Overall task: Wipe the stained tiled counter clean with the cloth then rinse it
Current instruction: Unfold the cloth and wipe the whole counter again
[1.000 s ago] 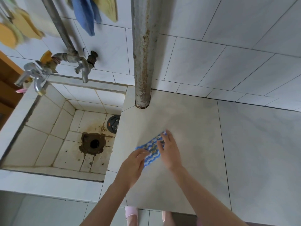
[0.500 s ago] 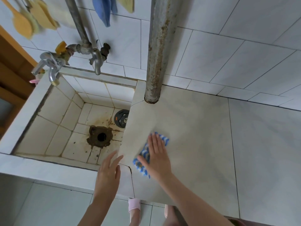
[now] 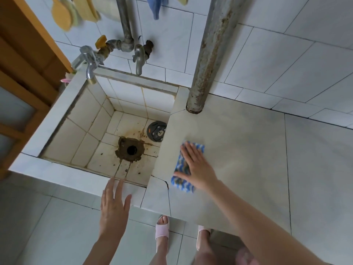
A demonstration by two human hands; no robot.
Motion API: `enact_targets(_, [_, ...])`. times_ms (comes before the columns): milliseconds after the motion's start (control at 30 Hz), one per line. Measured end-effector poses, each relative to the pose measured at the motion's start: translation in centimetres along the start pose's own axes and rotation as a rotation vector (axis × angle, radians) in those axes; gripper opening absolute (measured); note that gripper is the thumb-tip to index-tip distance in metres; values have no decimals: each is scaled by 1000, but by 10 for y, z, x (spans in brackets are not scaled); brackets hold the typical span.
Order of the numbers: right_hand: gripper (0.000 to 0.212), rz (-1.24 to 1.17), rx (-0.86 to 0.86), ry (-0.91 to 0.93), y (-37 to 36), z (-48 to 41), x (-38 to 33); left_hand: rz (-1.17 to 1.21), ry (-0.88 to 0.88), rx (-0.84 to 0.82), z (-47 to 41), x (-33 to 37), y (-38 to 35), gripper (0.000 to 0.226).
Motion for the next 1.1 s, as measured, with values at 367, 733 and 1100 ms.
enact_targets(367, [74, -21, 198, -265, -12, -7, -16, 24, 36, -6, -1, 8, 0, 61])
enact_targets(733, [62, 92, 221, 137, -60, 34, -113, 56, 56, 35, -1, 6, 7, 73])
enact_targets(1100, [67, 92, 176, -124, -7, 4, 25, 150, 111, -27, 1, 13, 12, 75])
Point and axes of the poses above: each hand's wrist, its own z-axis away from the middle knuckle, its own y-axis out of the back of the hand, x = y × z, the point moved 4 cm from there along -z, towards the middle knuckle, and after that the axes turned 8 degrees about y, right-handed, at the moved point
